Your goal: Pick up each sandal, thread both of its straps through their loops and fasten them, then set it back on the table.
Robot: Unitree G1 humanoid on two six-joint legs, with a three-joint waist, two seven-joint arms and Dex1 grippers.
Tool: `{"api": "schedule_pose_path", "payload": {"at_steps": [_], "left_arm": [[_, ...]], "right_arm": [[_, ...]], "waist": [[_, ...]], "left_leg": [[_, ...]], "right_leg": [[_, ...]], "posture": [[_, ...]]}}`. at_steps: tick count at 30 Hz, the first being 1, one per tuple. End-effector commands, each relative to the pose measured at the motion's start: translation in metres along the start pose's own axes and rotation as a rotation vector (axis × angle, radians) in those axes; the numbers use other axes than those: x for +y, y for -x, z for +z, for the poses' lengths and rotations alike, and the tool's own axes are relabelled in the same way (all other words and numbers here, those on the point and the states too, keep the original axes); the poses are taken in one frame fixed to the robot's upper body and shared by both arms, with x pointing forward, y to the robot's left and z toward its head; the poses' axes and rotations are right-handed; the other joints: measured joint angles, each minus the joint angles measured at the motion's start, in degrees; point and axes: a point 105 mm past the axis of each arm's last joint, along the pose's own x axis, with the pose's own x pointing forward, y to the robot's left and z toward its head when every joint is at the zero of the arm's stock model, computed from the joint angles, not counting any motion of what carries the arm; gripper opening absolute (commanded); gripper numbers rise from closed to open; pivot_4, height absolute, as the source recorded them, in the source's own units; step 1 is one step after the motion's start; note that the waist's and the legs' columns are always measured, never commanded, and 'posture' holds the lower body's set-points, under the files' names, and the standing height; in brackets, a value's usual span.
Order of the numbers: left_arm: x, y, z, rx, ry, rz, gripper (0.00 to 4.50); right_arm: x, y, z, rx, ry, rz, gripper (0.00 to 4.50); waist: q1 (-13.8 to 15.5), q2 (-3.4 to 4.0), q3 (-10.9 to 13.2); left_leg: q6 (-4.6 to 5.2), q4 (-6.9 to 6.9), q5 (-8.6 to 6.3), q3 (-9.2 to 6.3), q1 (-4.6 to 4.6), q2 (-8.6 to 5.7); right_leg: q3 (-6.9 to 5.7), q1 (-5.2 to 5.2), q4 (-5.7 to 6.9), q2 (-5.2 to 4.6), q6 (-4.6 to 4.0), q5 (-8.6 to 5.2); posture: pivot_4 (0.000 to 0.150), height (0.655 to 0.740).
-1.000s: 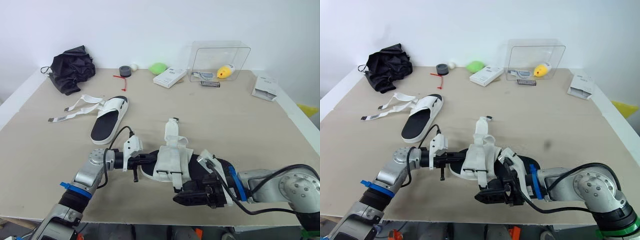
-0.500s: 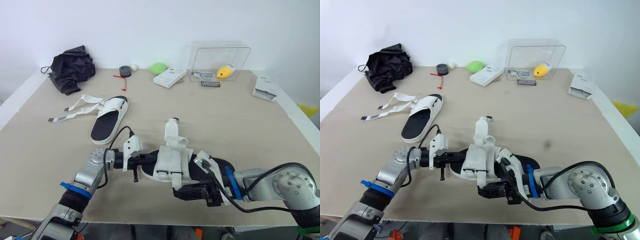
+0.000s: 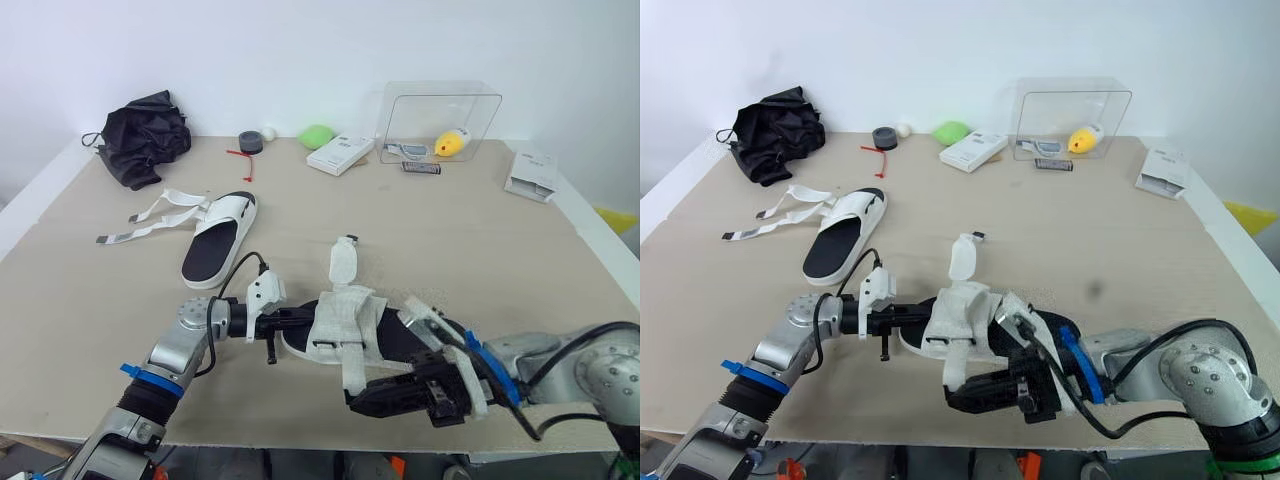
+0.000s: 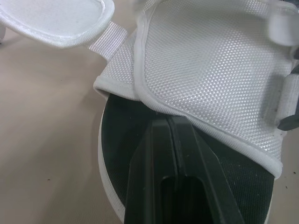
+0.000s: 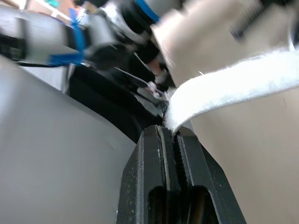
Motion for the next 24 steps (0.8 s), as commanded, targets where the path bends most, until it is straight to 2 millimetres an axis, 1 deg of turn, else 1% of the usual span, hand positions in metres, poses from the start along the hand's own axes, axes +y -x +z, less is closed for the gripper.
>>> {"api": "schedule_pose_path", "payload": {"at_steps": [1,3,4,6,8,10,12,13,15,16,20,22,24], "left_arm": [[-0.01,0.01,-0.069,0.236,0.19,0.035,0.0],[-0.009,0.01,-0.068,0.235,0.19,0.036,0.0],[-0.009,0.01,-0.068,0.234,0.189,0.037,0.0],[-0.009,0.01,-0.068,0.233,0.19,0.038,0.0],[-0.009,0.009,-0.067,0.231,0.191,0.04,0.0],[-0.009,0.009,-0.068,0.229,0.193,0.042,0.0],[-0.011,0.009,-0.069,0.229,0.196,0.041,0.0],[-0.012,0.009,-0.07,0.23,0.198,0.04,0.0],[-0.013,0.009,-0.07,0.229,0.2,0.04,0.0],[-0.013,0.009,-0.07,0.228,0.2,0.04,0.0],[-0.012,0.009,-0.069,0.226,0.2,0.044,0.0],[-0.012,0.009,-0.069,0.227,0.2,0.045,0.0],[-0.012,0.01,-0.07,0.229,0.201,0.046,0.0]], "right_arm": [[0.017,0.009,0.043,-0.143,0.092,0.09,0.01],[0.025,0.009,0.057,-0.174,0.104,0.148,0.01],[0.026,0.008,0.063,-0.185,0.1,0.163,0.01],[0.02,0.004,0.07,-0.202,0.087,0.144,0.01],[0.0,0.0,0.079,-0.239,0.052,0.052,0.01],[-0.032,-0.003,0.084,-0.264,-0.008,-0.093,0.01],[-0.062,-0.004,0.084,-0.271,-0.098,-0.215,0.01],[-0.074,-0.005,0.081,-0.258,-0.127,-0.265,0.01],[-0.088,-0.006,0.078,-0.25,-0.145,-0.332,0.01],[-0.094,-0.004,0.078,-0.263,-0.168,-0.349,0.01],[-0.108,0.011,0.087,-0.346,-0.215,-0.409,0.01],[-0.107,0.018,0.092,-0.379,-0.222,-0.402,0.01],[-0.099,0.023,0.097,-0.413,-0.205,-0.366,0.01]], "waist": [[-0.01,-0.08,0.05],[0.0,-0.11,0.09],[0.03,-0.12,0.09],[0.04,-0.07,0.07],[0.05,-0.07,0.06],[0.04,-0.06,0.05],[0.02,-0.11,0.04],[0.02,-0.11,0.04],[0.03,-0.1,0.03],[0.04,-0.05,0.01],[0.07,-0.05,0.0],[0.06,-0.06,0.01],[0.06,-0.06,0.01]], "left_leg": [[0.0,0.0,0.0,0.0,0.0,0.0],[0.0,-0.01,0.0,-0.01,0.0,0.02],[0.0,-0.01,0.0,-0.01,-0.01,0.02],[0.0,-0.02,0.0,0.0,-0.04,0.02],[0.01,-0.02,0.01,0.03,-0.07,0.01],[0.02,0.0,0.01,0.08,-0.11,0.0],[0.03,0.0,0.02,0.18,-0.13,0.0],[0.04,0.0,0.03,0.22,-0.12,0.0],[0.06,-0.01,0.04,0.32,-0.14,0.01],[0.07,-0.01,0.04,0.39,-0.15,0.02],[0.08,-0.02,0.05,0.45,-0.2,0.01],[0.08,-0.01,0.05,0.48,-0.21,0.0],[0.1,-0.01,0.06,0.52,-0.2,0.0]], "right_leg": [[-0.01,-0.02,0.0,-0.01,0.0,0.0],[-0.02,-0.02,0.0,-0.01,-0.03,0.01],[-0.02,-0.02,0.0,-0.02,-0.04,0.02],[-0.04,-0.02,0.0,-0.06,-0.05,0.03],[-0.04,0.0,0.0,-0.12,-0.07,0.04],[-0.05,0.02,0.0,-0.19,-0.08,0.08],[-0.05,0.02,0.0,-0.27,-0.08,0.13],[-0.05,0.02,0.0,-0.29,-0.13,0.16],[-0.05,0.02,0.01,-0.35,-0.5,0.38],[-0.05,0.01,0.01,-0.38,-0.5,0.39],[-0.07,0.02,0.02,-0.4,-0.44,0.39],[-0.06,0.02,0.02,-0.4,-0.38,0.4],[-0.04,0.01,0.02,-0.39,-0.26,0.38]], "posture": [[0.15,0.74],[0.15,0.74],[0.15,0.74],[0.15,0.74],[0.15,0.74],[0.15,0.74],[0.15,0.74],[0.15,0.74],[0.15,0.74],[0.15,0.74],[0.15,0.74],[0.15,0.74],[0.15,0.74]]}}
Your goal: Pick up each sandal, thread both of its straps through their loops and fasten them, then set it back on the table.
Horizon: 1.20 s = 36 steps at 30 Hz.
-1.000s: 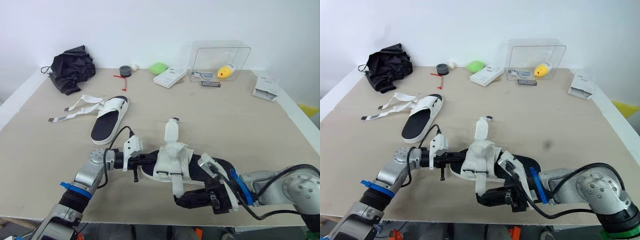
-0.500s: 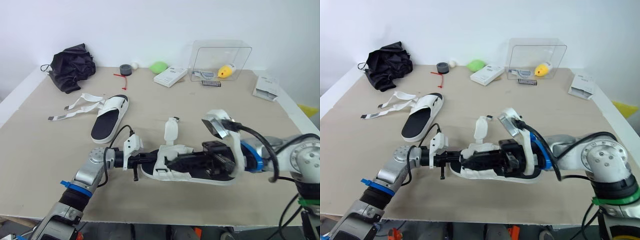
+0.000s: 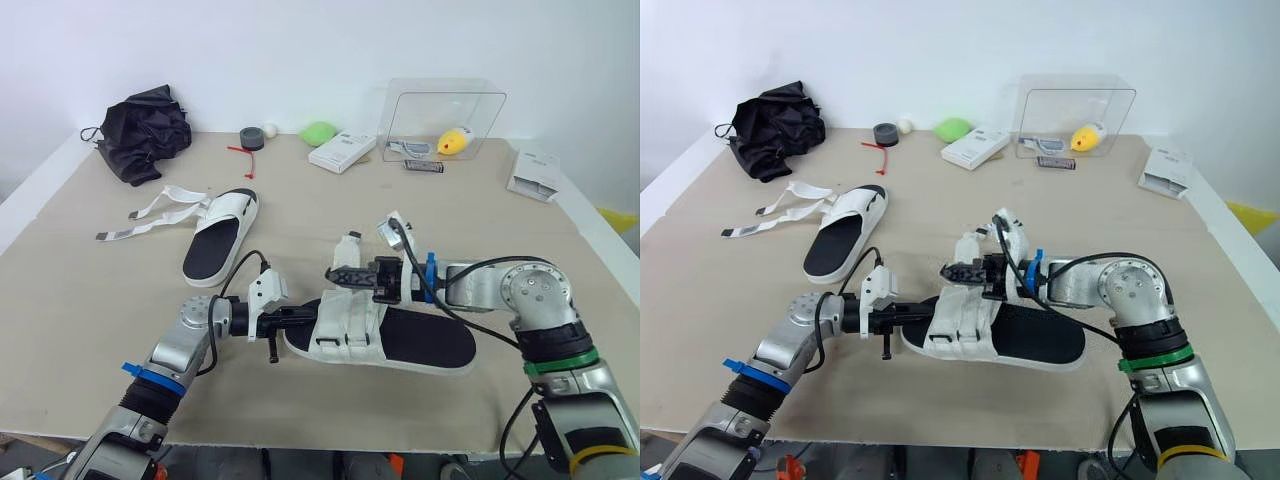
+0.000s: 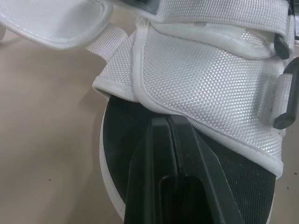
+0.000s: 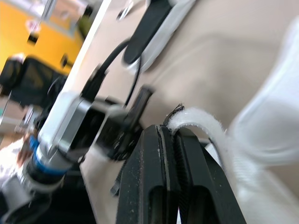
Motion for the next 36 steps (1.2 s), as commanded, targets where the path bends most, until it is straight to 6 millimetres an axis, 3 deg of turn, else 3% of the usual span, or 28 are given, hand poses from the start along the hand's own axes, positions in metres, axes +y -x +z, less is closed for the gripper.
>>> {"api": "schedule_pose_path", "payload": {"at_steps": [1,4,9,13,19,22,24,30,35,36], "left_arm": [[-0.011,0.014,-0.073,0.245,0.206,0.052,0.0],[-0.011,0.015,-0.074,0.248,0.206,0.051,0.0],[-0.01,0.013,-0.072,0.247,0.204,0.046,0.0],[-0.01,0.013,-0.073,0.248,0.204,0.04,0.0],[-0.012,0.014,-0.073,0.248,0.207,0.04,0.0],[-0.012,0.014,-0.074,0.249,0.209,0.041,0.0],[-0.013,0.014,-0.074,0.25,0.209,0.04,0.0],[-0.013,0.014,-0.075,0.25,0.21,0.04,0.0],[-0.014,0.014,-0.075,0.249,0.212,0.039,0.0],[-0.015,0.014,-0.075,0.249,0.213,0.039,0.0]], "right_arm": [[0.02,0.02,0.028,-0.114,0.045,0.077,0.01],[0.034,0.03,0.028,-0.137,0.059,0.16,0.01],[0.011,0.021,0.013,-0.103,-0.033,0.065,0.01],[0.015,0.011,-0.002,-0.069,-0.076,0.097,0.01],[0.006,0.011,0.001,-0.106,-0.114,0.077,0.01],[0.019,0.017,0.016,-0.159,-0.087,0.146,0.01],[0.045,0.025,0.027,-0.19,-0.041,0.271,0.01],[0.081,0.039,0.031,-0.198,0.025,0.457,0.01],[0.08,0.04,0.03,-0.21,0.011,0.458,0.01],[0.068,0.036,0.029,-0.205,-0.008,0.404,0.01]], "waist": [[0.0,0.01,0.0],[-0.01,0.0,0.01],[-0.05,-0.05,0.03],[-0.07,0.0,0.01],[-0.07,-0.02,0.01],[-0.06,-0.01,0.02],[-0.07,0.0,0.02],[-0.07,-0.03,0.05],[-0.09,-0.03,0.06],[-0.08,-0.03,0.06]], "left_leg": [[0.02,0.0,0.01,0.01,0.0,0.0],[0.08,-0.01,0.05,0.01,-0.01,0.01],[0.11,0.0,0.07,0.01,0.01,0.02],[0.14,-0.01,0.08,0.04,0.01,0.02],[0.15,-0.01,0.09,0.04,0.0,0.02],[0.15,-0.01,0.09,0.03,0.0,0.02],[0.15,-0.01,0.09,0.04,0.0,0.02],[0.15,-0.01,0.09,0.0,0.0,0.03],[0.15,-0.01,0.09,0.03,-0.04,0.03],[0.15,-0.02,0.09,0.03,-0.04,0.03]], "right_leg": [[0.01,0.0,0.0,0.01,0.14,-0.05],[-0.01,0.0,0.0,0.02,0.32,-0.12],[0.02,0.0,0.0,0.02,0.32,-0.1],[0.05,0.0,0.0,0.01,0.32,-0.09],[0.04,0.0,0.0,0.01,0.32,-0.09],[0.04,0.0,0.0,0.01,0.32,-0.09],[0.04,-0.01,0.0,0.01,0.32,-0.09],[0.0,0.0,0.0,0.02,0.33,-0.09],[0.03,-0.05,0.0,-0.02,0.31,-0.08],[0.03,-0.06,0.0,-0.03,0.31,-0.08]], "posture": [[0.15,0.74],[0.15,0.74],[0.15,0.74],[0.15,0.74],[0.15,0.74],[0.15,0.74],[0.15,0.74],[0.15,0.74],[0.15,0.74],[0.15,0.74]]}}
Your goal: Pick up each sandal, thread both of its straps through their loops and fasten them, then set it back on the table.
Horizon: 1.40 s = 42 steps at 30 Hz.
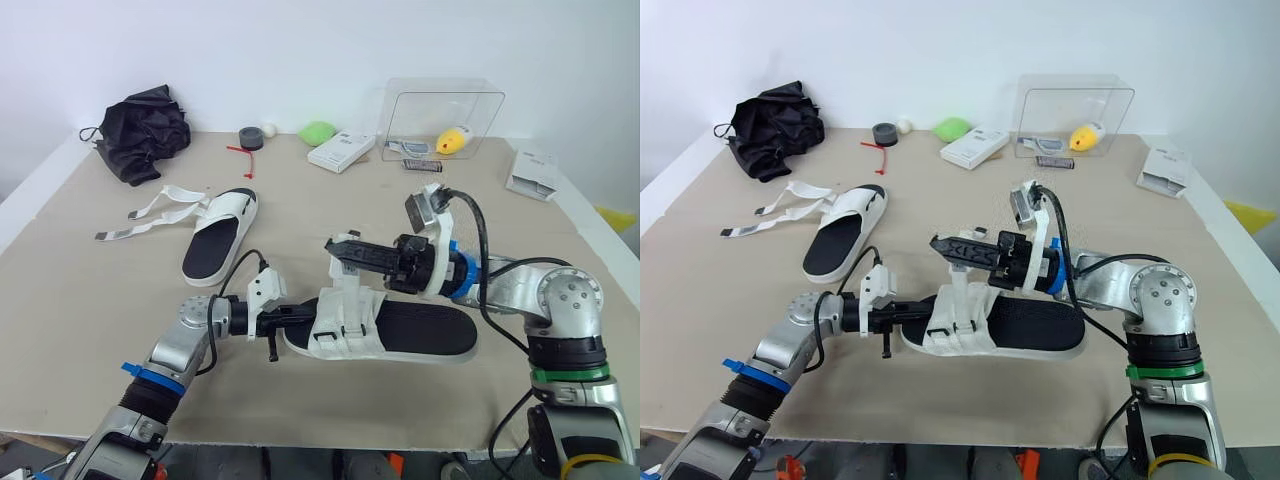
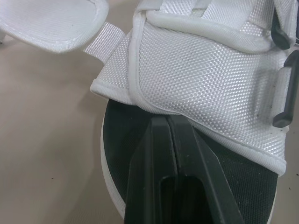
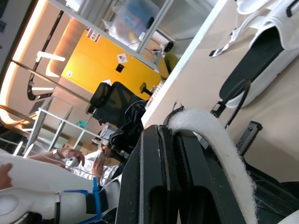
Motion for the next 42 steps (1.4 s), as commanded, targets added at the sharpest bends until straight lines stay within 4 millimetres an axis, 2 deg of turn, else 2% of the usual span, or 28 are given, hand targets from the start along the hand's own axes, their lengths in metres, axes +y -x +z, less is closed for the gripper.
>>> {"api": "schedule_pose_path", "payload": {"at_steps": [1,7,12,17,21,24,28,32,34,35,36,38,39,40,42], "left_arm": [[-0.017,0.013,-0.075,0.251,0.211,0.027,0.0],[-0.017,0.012,-0.075,0.252,0.211,0.022,0.0],[-0.017,0.012,-0.075,0.252,0.21,0.021,0.0],[-0.017,0.013,-0.076,0.255,0.21,0.021,0.0],[-0.016,0.013,-0.075,0.255,0.207,0.023,0.0],[-0.015,0.014,-0.075,0.256,0.204,0.026,0.0],[-0.014,0.016,-0.075,0.261,0.202,0.028,0.0],[-0.013,0.016,-0.074,0.262,0.2,0.027,0.0],[-0.012,0.015,-0.074,0.261,0.198,0.027,0.0],[-0.012,0.015,-0.073,0.26,0.197,0.026,0.0],[-0.012,0.015,-0.073,0.259,0.197,0.025,0.0],[-0.012,0.014,-0.073,0.258,0.197,0.023,0.0],[-0.012,0.014,-0.073,0.257,0.198,0.022,0.0],[-0.012,0.013,-0.073,0.257,0.198,0.021,0.0],[-0.013,0.013,-0.073,0.256,0.199,0.019,0.0]], "right_arm": [[0.0,0.007,0.016,-0.088,0.023,-0.015,0.01],[-0.052,0.007,-0.013,-0.023,-0.057,-0.213,0.01],[-0.066,0.011,-0.008,-0.062,-0.065,-0.253,0.01],[-0.083,0.022,-0.013,-0.065,-0.084,-0.317,0.01],[-0.114,0.04,-0.015,-0.117,-0.138,-0.451,0.01],[-0.129,0.053,-0.016,-0.138,-0.156,-0.546,0.01],[-0.141,0.07,-0.027,-0.08,-0.126,-0.681,0.01],[-0.142,0.076,-0.033,-0.053,-0.093,-0.709,0.01],[-0.138,0.075,-0.036,-0.028,-0.08,-0.7,0.79],[-0.136,0.073,-0.037,-0.019,-0.077,-0.696,1.02],[-0.133,0.071,-0.035,-0.025,-0.086,-0.681,1.48],[-0.125,0.068,-0.024,-0.057,-0.07,-0.636,2.54],[-0.121,0.069,-0.015,-0.085,-0.065,-0.61,2.91],[-0.118,0.069,-0.01,-0.103,-0.062,-0.596,2.91],[-0.107,0.075,0.016,-0.189,-0.029,-0.549,2.91]], "waist": [[0.0,0.0,0.0],[-0.01,0.05,-0.04],[-0.01,0.06,-0.06],[-0.01,0.04,-0.07],[0.0,0.02,-0.1],[0.0,-0.04,-0.15],[-0.01,-0.11,-0.22],[0.01,-0.11,-0.33],[0.02,-0.12,-0.45],[0.1,-0.18,-0.45],[0.09,-0.19,-0.44],[0.02,-0.02,-0.51],[0.01,0.02,-0.53],[0.01,0.07,-0.49],[0.01,0.21,-0.35]], "left_leg": [[0.0,0.0,0.0,0.0,0.0,0.0],[0.0,-0.02,0.0,0.02,0.01,0.0],[0.0,-0.04,0.0,0.02,0.03,0.0],[0.0,-0.04,0.0,0.02,0.04,0.0],[0.0,-0.04,0.0,0.02,0.05,-0.01],[0.0,-0.04,0.0,0.02,0.07,-0.01],[0.0,-0.04,0.0,0.01,0.13,0.0],[-0.01,-0.04,-0.01,0.0,0.2,-0.01],[-0.02,-0.04,-0.02,0.01,0.19,-0.02],[-0.04,-0.04,-0.03,0.0,0.18,-0.02],[-0.04,-0.05,-0.04,0.0,0.13,-0.03],[-0.09,-0.07,-0.07,0.07,0.07,-0.02],[-0.08,-0.09,-0.08,0.11,0.03,-0.03],[-0.07,-0.09,-0.08,0.12,0.04,-0.03],[-0.05,-0.09,-0.08,0.11,0.04,-0.02]], "right_leg": [[0.0,0.0,0.0,0.0,0.0,0.0],[0.0,-0.01,0.0,-0.04,-0.3,0.17],[-0.02,-0.01,0.0,-0.02,-0.23,0.12],[-0.03,0.0,0.0,-0.02,-0.02,0.0],[-0.03,0.02,0.0,-0.01,-0.02,0.0],[-0.02,0.05,0.0,0.0,-0.01,0.0],[-0.02,0.05,-0.01,0.0,0.0,-0.01],[-0.03,0.0,-0.03,-0.03,0.03,-0.04],[-0.03,0.0,-0.05,-0.07,0.06,-0.07],[-0.04,0.01,-0.05,-0.07,0.06,-0.09],[-0.07,-0.03,-0.07,-0.11,0.05,-0.11],[-0.05,0.05,-0.07,-0.13,-0.05,-0.1],[-0.04,0.05,-0.07,-0.13,-0.13,-0.05],[-0.03,0.05,-0.06,-0.12,-0.3,0.05],[-0.06,0.04,-0.06,-0.06,-0.23,0.02]], "posture": [[0.15,0.74],[0.15,0.74],[0.15,0.74],[0.15,0.74],[0.15,0.74],[0.15,0.74],[0.15,0.74],[0.15,0.74],[0.15,0.74],[0.15,0.74],[0.15,0.74],[0.15,0.74],[0.15,0.74],[0.15,0.74],[0.15,0.74]]}}
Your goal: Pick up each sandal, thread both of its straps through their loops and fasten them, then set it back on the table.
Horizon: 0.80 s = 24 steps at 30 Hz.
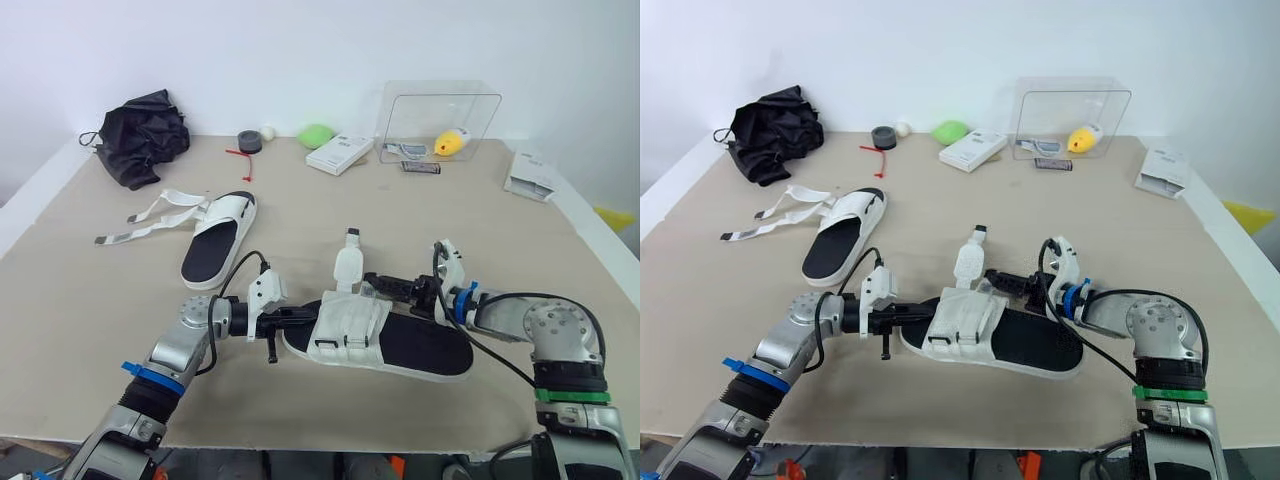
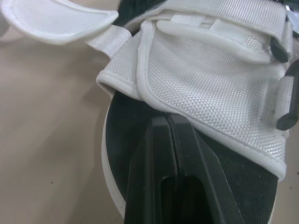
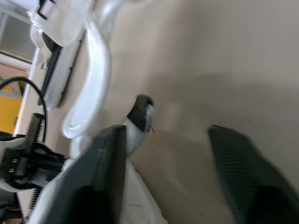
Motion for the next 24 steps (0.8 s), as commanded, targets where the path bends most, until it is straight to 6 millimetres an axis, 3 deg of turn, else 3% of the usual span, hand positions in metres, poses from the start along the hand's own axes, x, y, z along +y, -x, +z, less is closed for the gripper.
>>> {"api": "schedule_pose_path", "payload": {"at_steps": [1,4,8,17,24], "left_arm": [[-0.012,0.011,-0.071,0.24,0.202,0.033,0.0],[-0.012,0.011,-0.072,0.24,0.204,0.032,0.0],[-0.012,0.009,-0.071,0.238,0.203,0.029,0.0],[-0.012,0.008,-0.071,0.232,0.203,0.034,0.0],[-0.012,0.009,-0.071,0.232,0.204,0.039,0.0]], "right_arm": [[0.019,0.018,0.044,-0.153,0.016,0.099,2.91],[0.032,0.035,0.076,-0.234,-0.002,0.195,2.91],[0.052,0.035,0.082,-0.169,0.077,0.244,2.91],[0.046,0.003,0.065,0.04,0.258,0.129,2.91],[0.037,-0.016,0.049,0.195,0.264,0.121,2.91]], "waist": [[0.0,0.08,0.11],[-0.01,0.14,0.21],[-0.02,0.12,0.2],[0.05,0.22,0.17],[0.07,0.21,0.18]], "left_leg": [[0.01,0.0,0.01,-0.01,-0.01,0.01],[0.03,0.02,0.02,0.01,0.0,-0.03],[0.04,0.01,0.02,0.02,0.03,-0.02],[0.06,0.02,0.02,0.0,-0.02,-0.06],[0.06,0.03,0.02,0.06,-0.01,-0.11]], "right_leg": [[0.01,-0.01,0.0,0.05,0.24,-0.13],[0.1,-0.02,0.0,0.3,0.33,-0.07],[0.25,0.0,0.0,0.52,0.46,-0.09],[0.31,-0.04,0.0,0.39,0.44,-0.08],[0.24,-0.06,0.01,0.12,0.41,-0.07]], "posture": [[0.15,0.74],[0.15,0.74],[0.15,0.74],[0.15,0.74],[0.15,0.74]]}}
